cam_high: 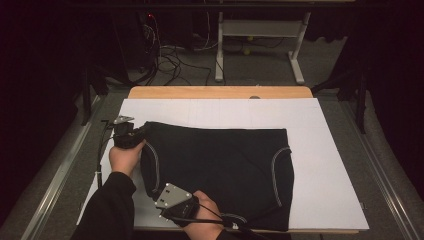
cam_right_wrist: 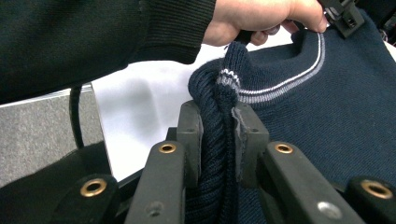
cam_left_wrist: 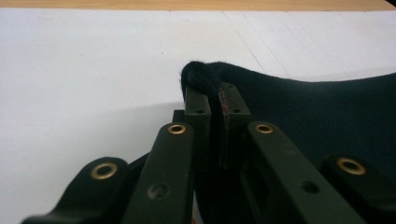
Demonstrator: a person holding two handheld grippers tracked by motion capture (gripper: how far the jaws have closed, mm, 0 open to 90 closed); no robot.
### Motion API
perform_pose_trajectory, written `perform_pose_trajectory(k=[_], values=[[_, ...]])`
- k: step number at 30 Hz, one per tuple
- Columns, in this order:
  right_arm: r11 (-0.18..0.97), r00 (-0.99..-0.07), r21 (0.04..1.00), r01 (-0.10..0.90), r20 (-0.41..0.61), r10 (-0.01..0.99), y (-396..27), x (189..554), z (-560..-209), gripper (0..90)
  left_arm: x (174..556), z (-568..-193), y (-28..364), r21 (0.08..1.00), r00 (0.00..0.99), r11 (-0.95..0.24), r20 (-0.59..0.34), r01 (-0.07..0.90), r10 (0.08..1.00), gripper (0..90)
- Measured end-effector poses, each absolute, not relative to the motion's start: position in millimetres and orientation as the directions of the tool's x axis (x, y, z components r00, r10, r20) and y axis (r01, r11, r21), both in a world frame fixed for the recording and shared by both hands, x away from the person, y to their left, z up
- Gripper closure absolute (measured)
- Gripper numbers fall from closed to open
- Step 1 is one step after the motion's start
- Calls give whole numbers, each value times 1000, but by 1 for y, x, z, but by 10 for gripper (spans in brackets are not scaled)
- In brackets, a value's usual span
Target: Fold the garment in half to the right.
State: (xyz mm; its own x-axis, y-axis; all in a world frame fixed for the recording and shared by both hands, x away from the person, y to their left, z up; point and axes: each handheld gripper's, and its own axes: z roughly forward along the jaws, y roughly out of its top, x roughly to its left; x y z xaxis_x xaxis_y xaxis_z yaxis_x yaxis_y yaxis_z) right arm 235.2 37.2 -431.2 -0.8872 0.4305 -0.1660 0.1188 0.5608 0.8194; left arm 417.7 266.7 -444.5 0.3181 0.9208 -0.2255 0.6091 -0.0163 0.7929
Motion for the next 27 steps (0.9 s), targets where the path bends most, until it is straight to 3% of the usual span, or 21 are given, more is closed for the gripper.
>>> perform_pose_trajectory(k=[16,27], values=[[560,-915,825,75,-166,367,87,234,-430,765,403,-440,324,801,269,19,-223,598,937,807],[563,-923,825,51,-176,341,101,227,-426,765,389,-435,342,804,244,48,-236,593,941,806]])
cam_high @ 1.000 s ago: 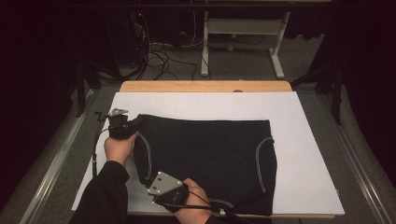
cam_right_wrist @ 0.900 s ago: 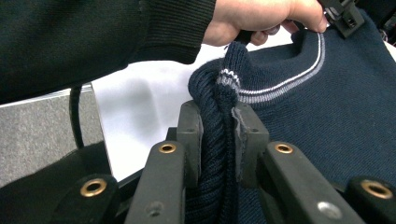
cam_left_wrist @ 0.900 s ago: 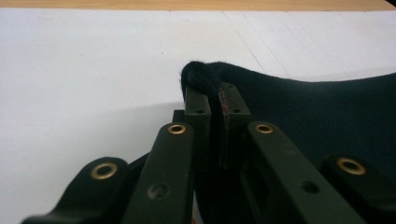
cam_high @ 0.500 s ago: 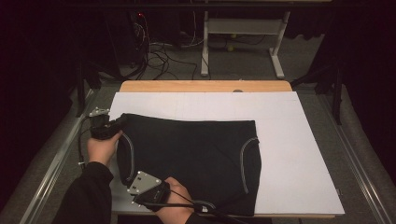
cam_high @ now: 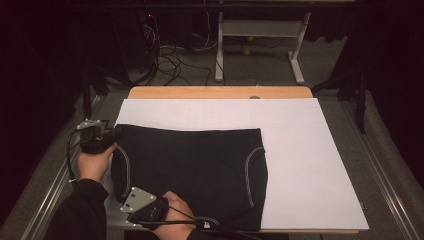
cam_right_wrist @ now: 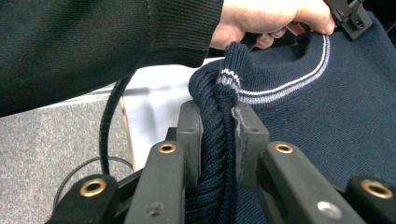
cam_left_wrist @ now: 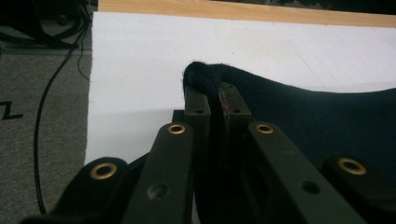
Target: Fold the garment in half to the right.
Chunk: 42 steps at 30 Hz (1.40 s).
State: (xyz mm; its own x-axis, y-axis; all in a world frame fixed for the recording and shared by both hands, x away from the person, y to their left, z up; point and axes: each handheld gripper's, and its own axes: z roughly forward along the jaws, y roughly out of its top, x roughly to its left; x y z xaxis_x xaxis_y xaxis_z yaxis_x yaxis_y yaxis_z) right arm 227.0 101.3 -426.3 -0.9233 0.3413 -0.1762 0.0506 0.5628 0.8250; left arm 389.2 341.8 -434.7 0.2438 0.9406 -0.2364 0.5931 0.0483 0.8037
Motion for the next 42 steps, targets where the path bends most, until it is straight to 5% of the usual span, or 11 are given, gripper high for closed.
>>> perform_pose_trajectory(k=[20,42], values=[[512,-918,856,67,-149,369,84,231,-425,763,392,-430,326,779,196,67,-239,623,951,804],[402,-855,911,89,-137,500,-17,229,-416,763,410,-398,227,806,300,-55,-155,589,941,803]])
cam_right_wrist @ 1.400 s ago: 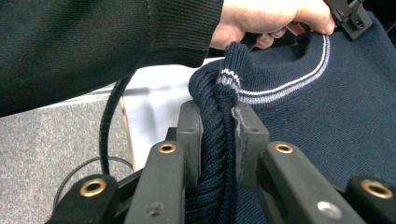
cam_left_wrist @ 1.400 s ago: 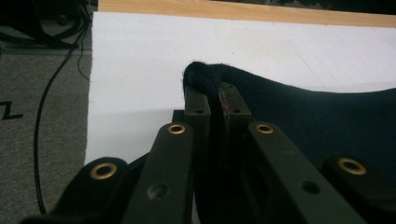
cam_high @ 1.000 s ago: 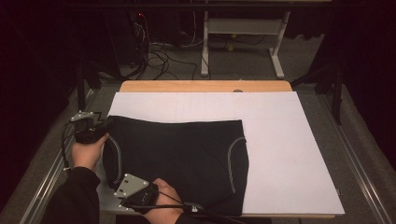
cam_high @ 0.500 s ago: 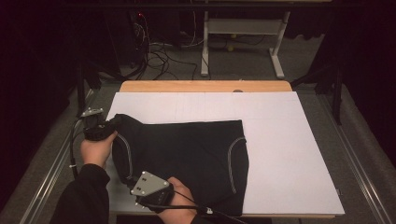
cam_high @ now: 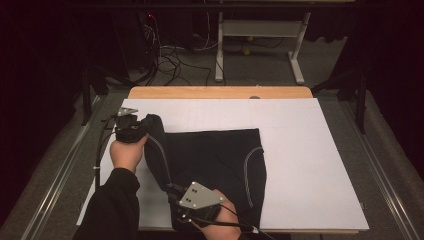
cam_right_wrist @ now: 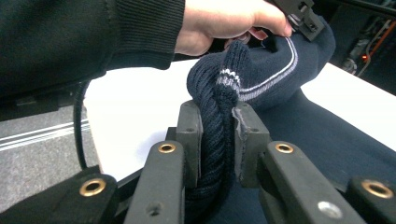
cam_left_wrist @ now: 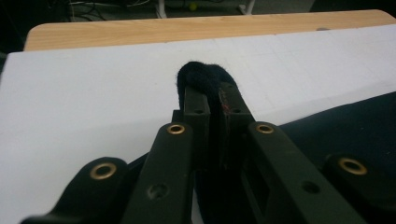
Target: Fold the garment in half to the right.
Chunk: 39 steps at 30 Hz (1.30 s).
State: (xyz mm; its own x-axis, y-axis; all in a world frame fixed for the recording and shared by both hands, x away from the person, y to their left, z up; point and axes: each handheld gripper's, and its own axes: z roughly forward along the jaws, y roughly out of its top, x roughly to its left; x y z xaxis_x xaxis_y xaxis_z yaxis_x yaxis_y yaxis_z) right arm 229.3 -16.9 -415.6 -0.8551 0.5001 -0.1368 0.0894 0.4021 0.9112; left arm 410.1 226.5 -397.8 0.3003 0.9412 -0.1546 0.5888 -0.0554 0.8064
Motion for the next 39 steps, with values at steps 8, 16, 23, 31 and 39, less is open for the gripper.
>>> perform_pose_trajectory(k=[8,16,23,31,39], values=[[389,-820,914,117,-132,557,-57,231,-423,762,425,-398,177,812,350,-95,-140,575,926,803],[371,-789,916,150,-116,604,-89,232,-431,761,433,-401,136,804,375,-149,-98,576,922,801],[372,-769,915,155,-125,627,-111,225,-437,761,429,-399,118,803,392,-175,-79,569,916,801],[375,-761,907,191,-104,640,-128,220,-443,757,429,-401,93,805,433,-188,-94,563,896,801],[382,-740,902,201,-116,663,-148,212,-444,755,427,-399,69,815,461,-187,-109,549,881,800]])
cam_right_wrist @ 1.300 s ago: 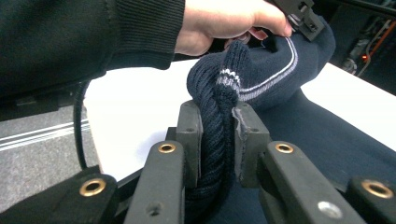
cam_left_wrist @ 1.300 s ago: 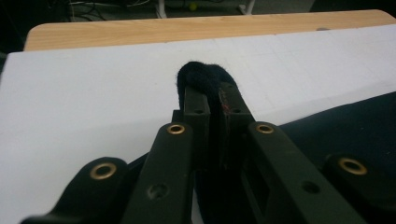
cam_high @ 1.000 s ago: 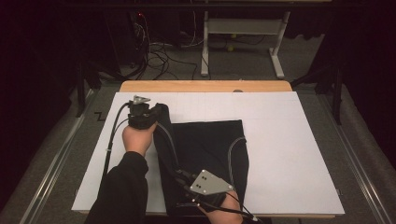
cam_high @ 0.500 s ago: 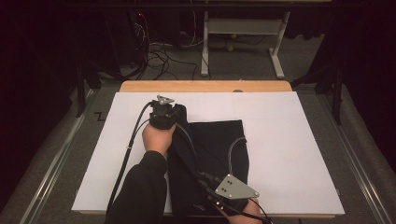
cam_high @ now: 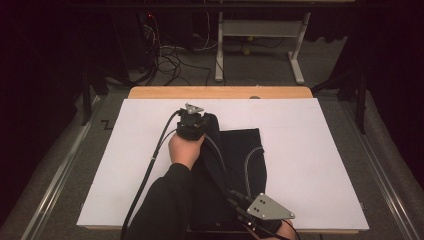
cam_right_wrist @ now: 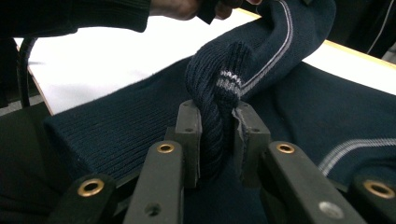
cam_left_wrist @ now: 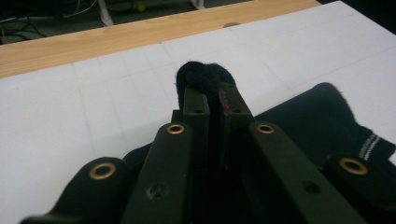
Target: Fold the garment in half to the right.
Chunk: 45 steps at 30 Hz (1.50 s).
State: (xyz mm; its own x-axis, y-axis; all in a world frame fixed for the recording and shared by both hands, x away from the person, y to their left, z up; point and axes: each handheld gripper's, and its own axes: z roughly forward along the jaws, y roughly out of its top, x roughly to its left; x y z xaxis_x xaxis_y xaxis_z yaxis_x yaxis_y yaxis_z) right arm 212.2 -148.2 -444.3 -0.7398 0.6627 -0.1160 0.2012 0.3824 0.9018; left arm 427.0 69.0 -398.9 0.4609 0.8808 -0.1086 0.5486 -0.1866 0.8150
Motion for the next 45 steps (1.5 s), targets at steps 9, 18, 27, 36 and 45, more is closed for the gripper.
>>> perform_pose_trajectory(k=[9,18,27,36,45], values=[[377,-715,889,259,-86,694,-173,210,-449,750,435,-407,36,793,489,-231,-95,564,867,792],[357,-703,877,320,-33,711,-191,209,-454,733,439,-417,17,777,500,-225,-131,588,856,762],[341,-676,885,317,-41,736,-206,200,-452,608,435,-416,-4,795,554,-234,-149,560,819,564],[304,-665,909,285,-41,746,-212,196,-445,537,419,-404,16,838,588,-232,-127,495,799,374],[304,-658,910,281,-48,751,-211,198,-445,553,393,-411,79,853,582,-196,-146,483,800,178]])
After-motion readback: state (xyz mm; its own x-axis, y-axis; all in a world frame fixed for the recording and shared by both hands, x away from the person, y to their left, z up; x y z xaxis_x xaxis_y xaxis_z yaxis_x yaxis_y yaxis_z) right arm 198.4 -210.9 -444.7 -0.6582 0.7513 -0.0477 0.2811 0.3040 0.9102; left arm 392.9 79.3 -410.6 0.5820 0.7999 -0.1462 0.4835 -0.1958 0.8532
